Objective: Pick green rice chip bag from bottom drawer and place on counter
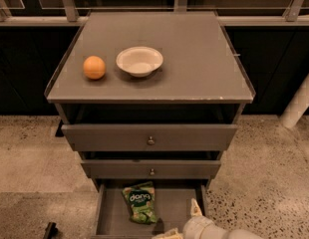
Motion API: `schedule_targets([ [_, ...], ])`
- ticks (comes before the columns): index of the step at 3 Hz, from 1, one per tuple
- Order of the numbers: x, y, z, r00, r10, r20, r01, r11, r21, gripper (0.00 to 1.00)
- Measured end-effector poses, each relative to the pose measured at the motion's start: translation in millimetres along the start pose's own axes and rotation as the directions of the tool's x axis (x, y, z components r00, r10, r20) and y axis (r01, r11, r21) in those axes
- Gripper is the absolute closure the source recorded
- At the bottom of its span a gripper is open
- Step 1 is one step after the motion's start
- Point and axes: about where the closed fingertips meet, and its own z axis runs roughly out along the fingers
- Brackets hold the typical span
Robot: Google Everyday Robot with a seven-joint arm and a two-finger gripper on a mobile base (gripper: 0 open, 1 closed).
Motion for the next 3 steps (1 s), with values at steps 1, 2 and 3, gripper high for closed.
schedule_targets([
  [1, 0, 1, 40, 0.999, 0.020, 0.051, -0.021, 0.9996, 0.022, 0.00],
  [2, 1, 4, 90, 0.995, 0.011, 0.095, -0.012, 0.9998, 0.013, 0.00],
  [3, 1, 4, 90, 0.995, 0.011, 0.095, -0.012, 0.9998, 0.013, 0.00],
])
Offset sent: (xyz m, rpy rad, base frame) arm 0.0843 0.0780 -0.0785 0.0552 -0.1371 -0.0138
